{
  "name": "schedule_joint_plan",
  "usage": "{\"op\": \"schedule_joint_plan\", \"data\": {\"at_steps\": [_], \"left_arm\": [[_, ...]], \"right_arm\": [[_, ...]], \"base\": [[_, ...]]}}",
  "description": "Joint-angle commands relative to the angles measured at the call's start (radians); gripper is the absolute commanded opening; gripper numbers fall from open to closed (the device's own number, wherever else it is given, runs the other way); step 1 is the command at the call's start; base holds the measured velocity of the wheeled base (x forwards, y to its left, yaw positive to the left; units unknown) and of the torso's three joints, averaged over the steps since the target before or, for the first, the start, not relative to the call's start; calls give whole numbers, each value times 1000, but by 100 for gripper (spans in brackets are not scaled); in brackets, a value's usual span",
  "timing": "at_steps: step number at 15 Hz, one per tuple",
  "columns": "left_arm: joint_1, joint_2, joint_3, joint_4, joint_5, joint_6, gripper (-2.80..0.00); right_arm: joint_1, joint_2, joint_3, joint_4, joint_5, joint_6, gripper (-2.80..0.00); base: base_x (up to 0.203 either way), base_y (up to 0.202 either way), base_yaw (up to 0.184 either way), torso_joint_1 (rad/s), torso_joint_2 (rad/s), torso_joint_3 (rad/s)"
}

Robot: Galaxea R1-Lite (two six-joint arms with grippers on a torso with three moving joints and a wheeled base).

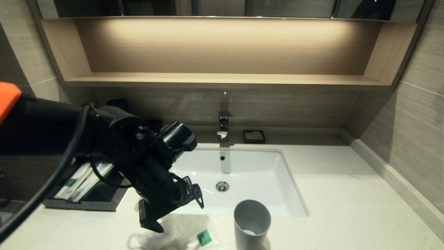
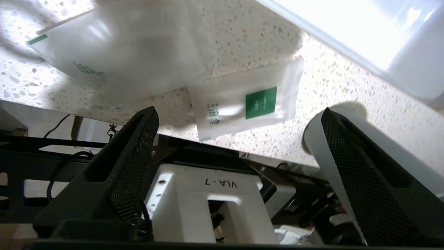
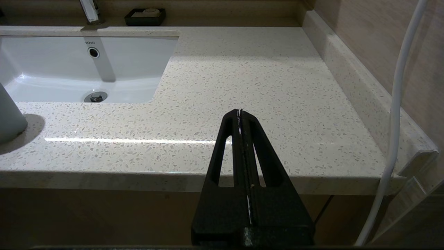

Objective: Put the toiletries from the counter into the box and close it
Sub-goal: Pick up the bathroom toiletry

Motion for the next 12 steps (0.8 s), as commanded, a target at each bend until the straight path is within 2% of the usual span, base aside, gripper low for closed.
{"op": "schedule_joint_plan", "data": {"at_steps": [1, 4, 8, 12], "left_arm": [[22, 11, -9, 5, 51, -50, 0], [105, 4, 2, 11, 64, -55, 0], [143, -15, 62, 1, 61, -55, 0], [141, -22, 48, 8, -27, -90, 0]], "right_arm": [[0, -1, 1, 0, 0, 0, -280], [0, 0, 1, 0, 0, 0, -280], [0, -1, 0, 0, 0, 0, -280], [0, -1, 1, 0, 0, 0, -280]], "base": [[0, 0, 0, 0, 0, 0], [0, 0, 0, 0, 0, 0], [0, 0, 0, 0, 0, 0], [0, 0, 0, 0, 0, 0]]}}
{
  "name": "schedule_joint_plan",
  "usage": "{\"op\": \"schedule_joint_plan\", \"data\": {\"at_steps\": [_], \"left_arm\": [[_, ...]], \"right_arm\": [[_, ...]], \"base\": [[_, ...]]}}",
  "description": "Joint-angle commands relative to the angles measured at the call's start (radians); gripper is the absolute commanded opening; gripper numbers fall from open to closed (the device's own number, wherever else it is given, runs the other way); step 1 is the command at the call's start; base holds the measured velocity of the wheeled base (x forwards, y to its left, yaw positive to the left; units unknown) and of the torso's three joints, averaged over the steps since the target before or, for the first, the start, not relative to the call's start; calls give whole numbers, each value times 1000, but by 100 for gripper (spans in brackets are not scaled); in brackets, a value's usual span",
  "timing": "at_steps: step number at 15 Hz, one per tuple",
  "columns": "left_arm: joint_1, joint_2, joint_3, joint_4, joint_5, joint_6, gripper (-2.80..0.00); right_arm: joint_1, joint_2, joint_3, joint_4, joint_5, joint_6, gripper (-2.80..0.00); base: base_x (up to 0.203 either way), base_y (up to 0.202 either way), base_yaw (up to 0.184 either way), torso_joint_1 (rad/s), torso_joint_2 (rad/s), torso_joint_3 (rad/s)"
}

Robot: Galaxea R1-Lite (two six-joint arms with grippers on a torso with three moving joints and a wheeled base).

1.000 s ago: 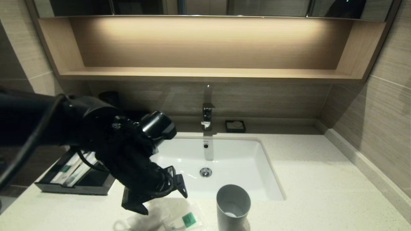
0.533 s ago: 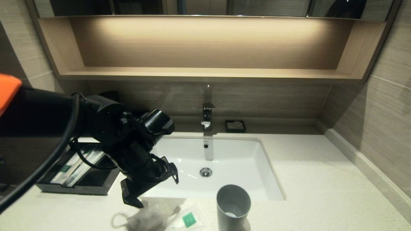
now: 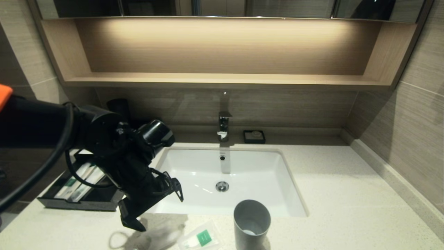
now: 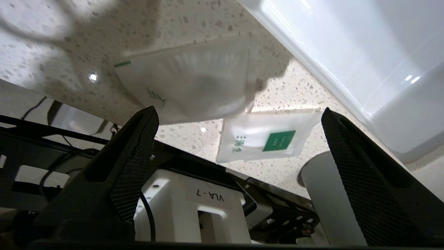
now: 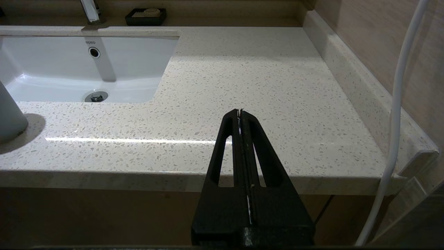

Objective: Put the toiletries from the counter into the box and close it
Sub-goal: Pick up the bathroom toiletry

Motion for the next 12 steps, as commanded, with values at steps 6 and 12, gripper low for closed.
{"op": "schedule_joint_plan", "data": {"at_steps": [6, 12], "left_arm": [[7, 10, -1, 26, -59, -11, 0], [78, 53, 17, 83, -76, 189, 0]], "right_arm": [[0, 0, 0, 0, 0, 0, -280], [0, 0, 2, 0, 0, 0, -280]], "base": [[0, 0, 0, 0, 0, 0], [0, 0, 0, 0, 0, 0]]}}
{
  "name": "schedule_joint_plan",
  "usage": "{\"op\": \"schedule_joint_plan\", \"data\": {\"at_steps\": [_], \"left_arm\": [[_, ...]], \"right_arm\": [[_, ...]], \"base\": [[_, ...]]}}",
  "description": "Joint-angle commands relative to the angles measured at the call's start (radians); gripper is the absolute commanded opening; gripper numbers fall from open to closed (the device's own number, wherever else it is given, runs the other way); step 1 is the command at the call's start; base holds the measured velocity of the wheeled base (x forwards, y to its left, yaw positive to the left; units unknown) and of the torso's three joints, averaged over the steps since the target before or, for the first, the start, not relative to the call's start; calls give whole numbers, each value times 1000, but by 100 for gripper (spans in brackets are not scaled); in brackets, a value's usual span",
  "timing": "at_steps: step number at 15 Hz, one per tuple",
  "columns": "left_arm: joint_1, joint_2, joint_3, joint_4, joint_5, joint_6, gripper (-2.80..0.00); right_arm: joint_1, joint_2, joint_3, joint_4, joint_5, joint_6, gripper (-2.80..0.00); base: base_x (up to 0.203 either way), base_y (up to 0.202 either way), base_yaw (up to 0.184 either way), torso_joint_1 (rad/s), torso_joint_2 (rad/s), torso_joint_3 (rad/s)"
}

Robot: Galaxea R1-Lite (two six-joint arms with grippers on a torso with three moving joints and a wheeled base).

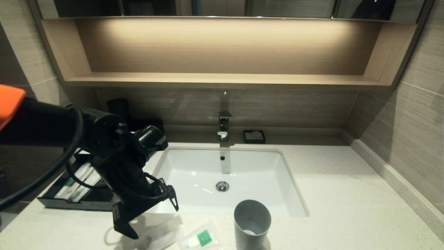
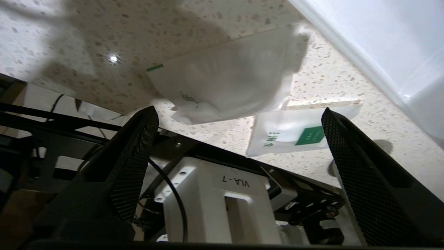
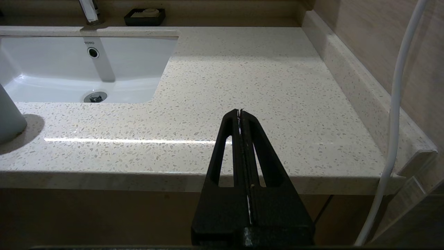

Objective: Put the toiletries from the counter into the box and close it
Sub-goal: Pick up the bathroom toiletry

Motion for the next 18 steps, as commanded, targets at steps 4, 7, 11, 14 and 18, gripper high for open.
{"op": "schedule_joint_plan", "data": {"at_steps": [4, 7, 11, 14, 18], "left_arm": [[39, 54, 11, 40, -3, 181, 0], [42, 74, 22, 42, -8, 272, 0], [43, 87, 16, 42, -9, 328, 0], [43, 92, 13, 42, -9, 354, 0], [43, 114, 13, 60, -5, 388, 0]], "right_arm": [[1, 0, 1, -1, 0, 0, -280], [1, 0, 1, -1, 0, 0, -280], [1, 0, 2, -1, 0, 0, -280], [1, -1, 2, -1, 0, 0, -280], [1, -1, 0, -1, 0, 0, -280]], "base": [[0, 0, 0, 0, 0, 0], [0, 0, 0, 0, 0, 0], [0, 0, 0, 0, 0, 0], [0, 0, 0, 0, 0, 0], [0, 0, 0, 0, 0, 0]]}}
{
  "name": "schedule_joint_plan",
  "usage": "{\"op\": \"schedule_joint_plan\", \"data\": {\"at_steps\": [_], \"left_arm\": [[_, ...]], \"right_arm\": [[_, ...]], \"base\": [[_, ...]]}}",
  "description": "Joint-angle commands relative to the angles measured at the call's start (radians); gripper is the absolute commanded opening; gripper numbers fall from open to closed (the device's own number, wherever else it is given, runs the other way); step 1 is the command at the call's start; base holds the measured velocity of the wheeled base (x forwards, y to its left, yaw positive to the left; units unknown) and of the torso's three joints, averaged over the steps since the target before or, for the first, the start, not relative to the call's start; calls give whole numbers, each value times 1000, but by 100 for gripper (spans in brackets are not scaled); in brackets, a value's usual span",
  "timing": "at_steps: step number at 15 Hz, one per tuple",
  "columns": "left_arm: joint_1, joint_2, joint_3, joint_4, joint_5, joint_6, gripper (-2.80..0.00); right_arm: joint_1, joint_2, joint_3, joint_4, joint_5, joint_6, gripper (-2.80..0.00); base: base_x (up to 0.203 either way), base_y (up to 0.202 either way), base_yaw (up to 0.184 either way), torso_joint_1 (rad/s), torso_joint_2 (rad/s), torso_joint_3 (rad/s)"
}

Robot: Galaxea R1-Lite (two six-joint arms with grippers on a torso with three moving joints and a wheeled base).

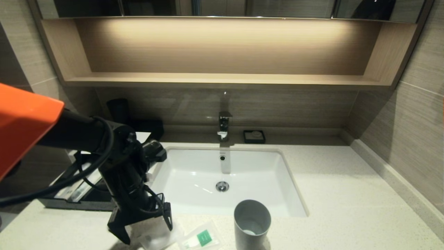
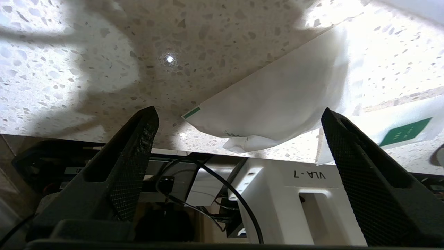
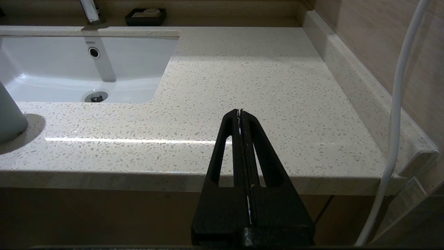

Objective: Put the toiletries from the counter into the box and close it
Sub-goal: Pick up the bathroom toiletry

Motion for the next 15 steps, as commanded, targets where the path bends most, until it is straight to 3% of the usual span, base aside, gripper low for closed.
{"op": "schedule_joint_plan", "data": {"at_steps": [1, 13, 14, 15], "left_arm": [[-1, 24, -4, 25, 3, 16, 0], [0, 16, -1, 29, 26, 30, 0], [0, 13, 1, 29, 29, 31, -280], [0, 10, 4, 29, 30, 32, -280]], "right_arm": [[0, 0, 2, 0, 0, 0, -280], [0, 0, 2, 0, 0, 0, -280], [0, 0, 2, 0, 0, 0, -280], [0, 0, 2, 0, 0, 0, -280]], "base": [[0, 0, 0, 0, 0, 0], [0, 0, 0, 0, 0, 0], [0, 0, 0, 0, 0, 0], [0, 0, 0, 0, 0, 0]]}}
